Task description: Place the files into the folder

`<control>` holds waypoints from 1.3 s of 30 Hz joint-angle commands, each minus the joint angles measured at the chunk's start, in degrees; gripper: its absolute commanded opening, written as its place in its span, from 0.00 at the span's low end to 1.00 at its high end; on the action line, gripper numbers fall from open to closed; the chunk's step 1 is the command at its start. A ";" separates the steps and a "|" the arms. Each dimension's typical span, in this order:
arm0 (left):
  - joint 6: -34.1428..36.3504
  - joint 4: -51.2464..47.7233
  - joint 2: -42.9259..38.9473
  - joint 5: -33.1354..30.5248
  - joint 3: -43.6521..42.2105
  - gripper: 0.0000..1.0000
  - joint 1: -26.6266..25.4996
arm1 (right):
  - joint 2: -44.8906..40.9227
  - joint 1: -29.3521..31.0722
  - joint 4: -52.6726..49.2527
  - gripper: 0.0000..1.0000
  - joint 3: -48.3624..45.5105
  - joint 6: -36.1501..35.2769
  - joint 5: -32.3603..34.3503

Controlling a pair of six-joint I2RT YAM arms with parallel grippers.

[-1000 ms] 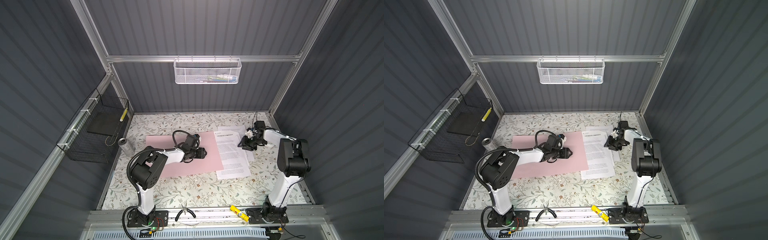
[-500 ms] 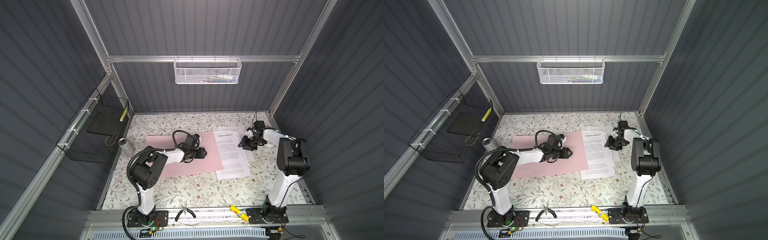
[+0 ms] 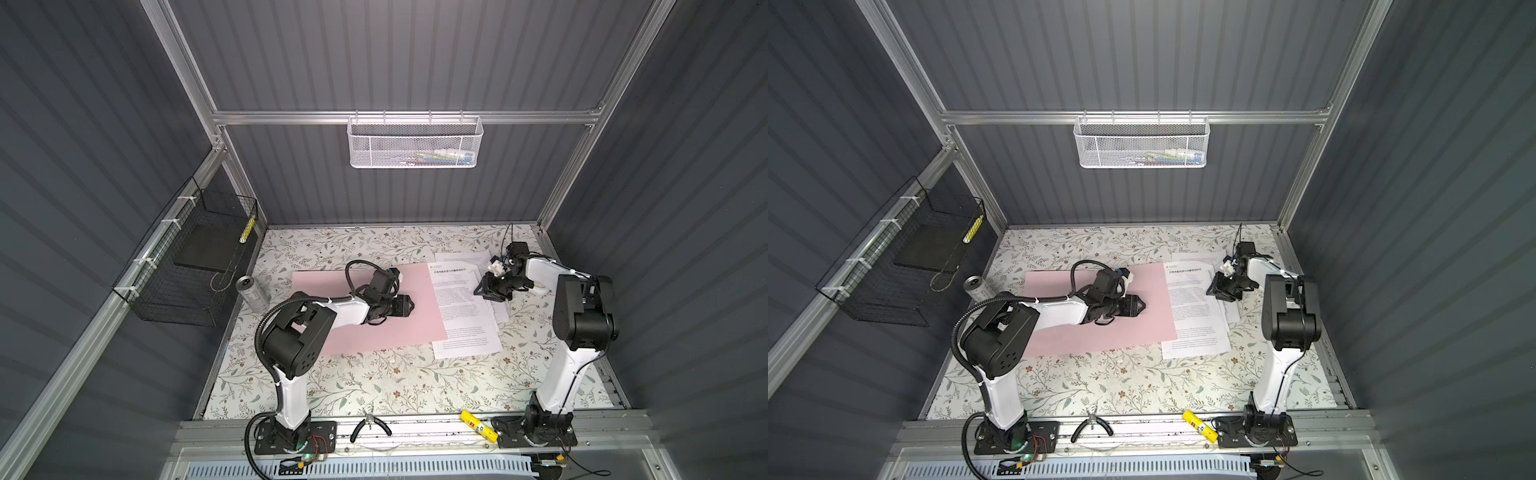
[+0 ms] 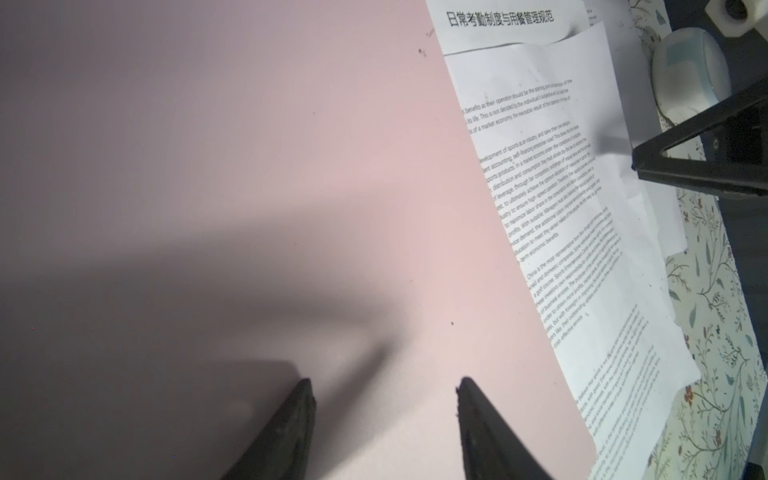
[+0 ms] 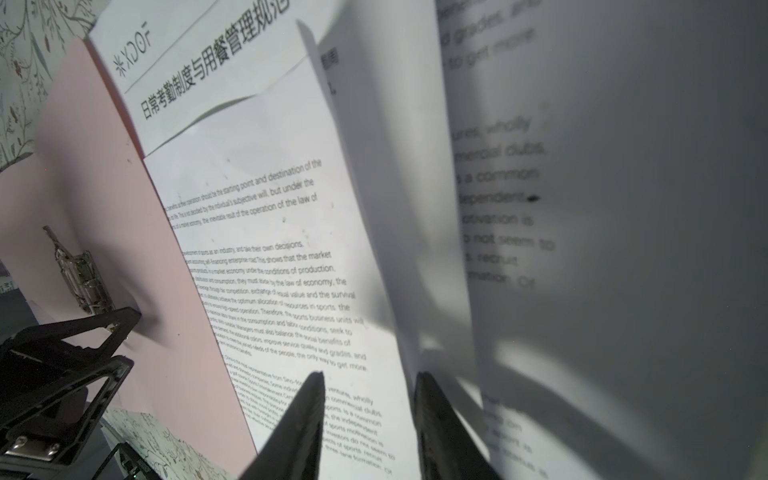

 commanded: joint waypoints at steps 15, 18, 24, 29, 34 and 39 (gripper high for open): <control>-0.68 -1.95 3.23 0.60 -1.25 0.57 -0.29 | 4.16 1.27 -7.95 0.35 6.54 -1.14 3.24; -0.85 -1.82 3.44 0.62 -1.25 0.57 -0.22 | 4.09 1.36 -7.82 0.32 6.58 -1.41 2.21; -0.92 -1.90 3.67 0.50 -0.96 0.57 -0.29 | 4.42 1.36 -8.20 0.31 7.08 -1.55 1.84; -0.92 -2.15 3.73 0.43 -0.63 0.57 -0.20 | 5.33 1.36 -9.09 0.28 8.22 -0.84 3.76; -0.92 -2.23 3.81 0.31 -0.31 0.56 -0.12 | 5.40 1.36 -8.66 0.16 8.69 -0.66 2.11; -0.70 -2.98 2.38 0.35 -0.01 0.57 -0.07 | 4.43 1.36 -7.76 0.00 8.35 0.35 0.29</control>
